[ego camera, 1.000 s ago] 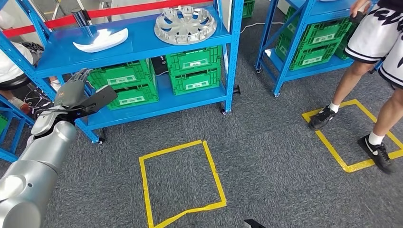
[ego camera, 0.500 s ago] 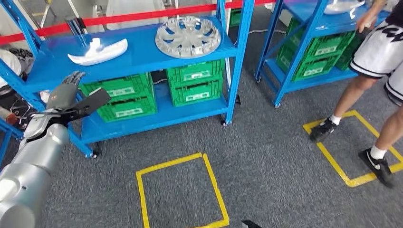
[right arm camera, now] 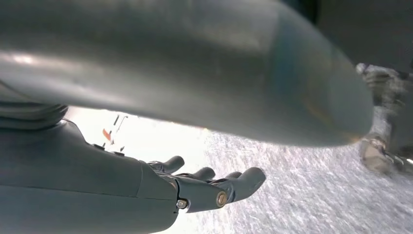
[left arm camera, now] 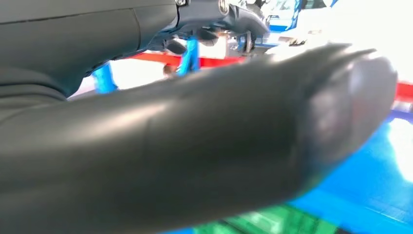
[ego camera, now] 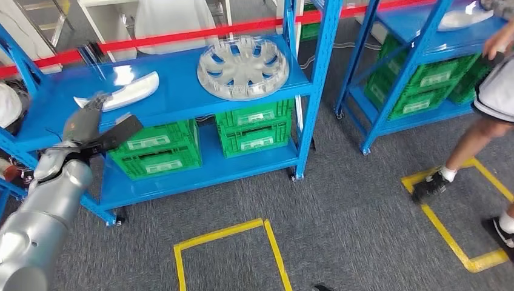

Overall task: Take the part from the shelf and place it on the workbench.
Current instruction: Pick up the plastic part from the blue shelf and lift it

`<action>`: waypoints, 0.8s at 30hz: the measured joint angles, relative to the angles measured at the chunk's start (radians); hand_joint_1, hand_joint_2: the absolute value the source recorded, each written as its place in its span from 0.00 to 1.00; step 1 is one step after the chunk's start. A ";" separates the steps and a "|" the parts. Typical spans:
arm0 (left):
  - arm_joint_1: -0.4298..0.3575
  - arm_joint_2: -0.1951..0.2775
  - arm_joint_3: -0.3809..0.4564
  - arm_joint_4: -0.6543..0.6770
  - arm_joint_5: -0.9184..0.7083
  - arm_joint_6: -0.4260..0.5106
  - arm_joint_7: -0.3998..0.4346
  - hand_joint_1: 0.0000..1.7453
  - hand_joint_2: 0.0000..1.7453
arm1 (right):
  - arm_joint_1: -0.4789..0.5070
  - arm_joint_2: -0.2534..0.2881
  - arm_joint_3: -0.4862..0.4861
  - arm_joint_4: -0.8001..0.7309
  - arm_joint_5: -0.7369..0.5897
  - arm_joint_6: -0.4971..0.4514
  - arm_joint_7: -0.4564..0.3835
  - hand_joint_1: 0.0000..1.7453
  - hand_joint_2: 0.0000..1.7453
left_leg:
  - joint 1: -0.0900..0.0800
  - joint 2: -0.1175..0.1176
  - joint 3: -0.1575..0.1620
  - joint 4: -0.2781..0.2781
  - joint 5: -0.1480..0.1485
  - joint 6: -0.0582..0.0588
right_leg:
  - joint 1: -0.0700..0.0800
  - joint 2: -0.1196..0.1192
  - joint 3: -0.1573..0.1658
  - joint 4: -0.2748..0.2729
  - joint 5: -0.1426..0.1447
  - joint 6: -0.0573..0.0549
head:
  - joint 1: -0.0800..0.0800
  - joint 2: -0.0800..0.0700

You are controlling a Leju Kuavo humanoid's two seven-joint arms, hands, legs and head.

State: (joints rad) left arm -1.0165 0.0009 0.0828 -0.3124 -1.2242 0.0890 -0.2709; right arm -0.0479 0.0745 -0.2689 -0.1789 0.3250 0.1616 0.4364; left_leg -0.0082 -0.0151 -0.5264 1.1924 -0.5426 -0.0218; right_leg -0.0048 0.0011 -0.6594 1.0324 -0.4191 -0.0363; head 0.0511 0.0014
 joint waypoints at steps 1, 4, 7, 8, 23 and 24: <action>0.004 0.002 -0.001 0.001 0.002 0.001 0.001 0.00 0.00 | -0.001 -0.002 0.000 0.000 0.001 0.000 -0.001 0.00 0.00 | 0.002 0.003 -0.051 0.062 -0.008 -0.005 | -0.001 0.001 0.023 -0.003 -0.018 -0.003 | -0.001 0.000; 0.019 0.010 -0.002 0.002 0.006 0.003 0.004 0.00 0.00 | -0.002 -0.002 0.000 0.000 0.004 0.000 -0.002 0.00 0.00 | 0.005 0.005 -0.174 0.117 -0.131 -0.009 | -0.003 0.008 0.102 -0.010 -0.078 -0.005 | -0.001 0.000; 0.023 0.016 -0.002 0.003 0.007 0.004 0.005 0.00 0.00 | 0.002 -0.001 0.000 0.000 0.007 0.000 0.002 0.00 0.00 | 0.000 0.007 -0.225 -0.014 -0.067 -0.001 | -0.007 0.016 0.183 -0.014 -0.143 0.001 | -0.002 0.000; 0.025 0.020 -0.003 0.005 0.007 0.004 0.006 0.00 0.00 | 0.003 0.001 0.000 0.001 0.007 0.000 0.000 0.00 0.00 | -0.004 0.009 -0.233 -0.079 0.027 0.004 | -0.008 0.019 0.206 -0.015 -0.164 0.005 | -0.003 0.000; 0.036 0.012 -0.013 0.000 0.030 0.002 0.011 0.00 0.00 | -0.003 0.000 0.000 0.005 0.006 0.000 -0.019 0.00 0.00 | 0.001 -0.008 -0.017 -0.181 0.061 0.032 | -0.012 0.004 0.026 0.078 -0.159 0.058 | -0.002 0.000; 0.036 0.011 -0.013 0.000 0.030 0.002 0.011 0.00 0.00 | -0.003 0.000 0.000 0.005 0.006 0.000 -0.021 0.00 0.00 | -0.001 -0.010 -0.007 -0.178 0.048 0.026 | -0.013 0.000 0.028 0.041 -0.101 0.053 | -0.002 0.000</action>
State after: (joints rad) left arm -0.9809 0.0122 0.0702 -0.3124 -1.1940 0.0910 -0.2601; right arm -0.0510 0.0750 -0.2689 -0.1736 0.3314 0.1614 0.4149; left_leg -0.0088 -0.0249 -0.5336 1.0146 -0.4949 0.0046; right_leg -0.0178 0.0008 -0.6318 1.0732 -0.5203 0.0169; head 0.0492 0.0013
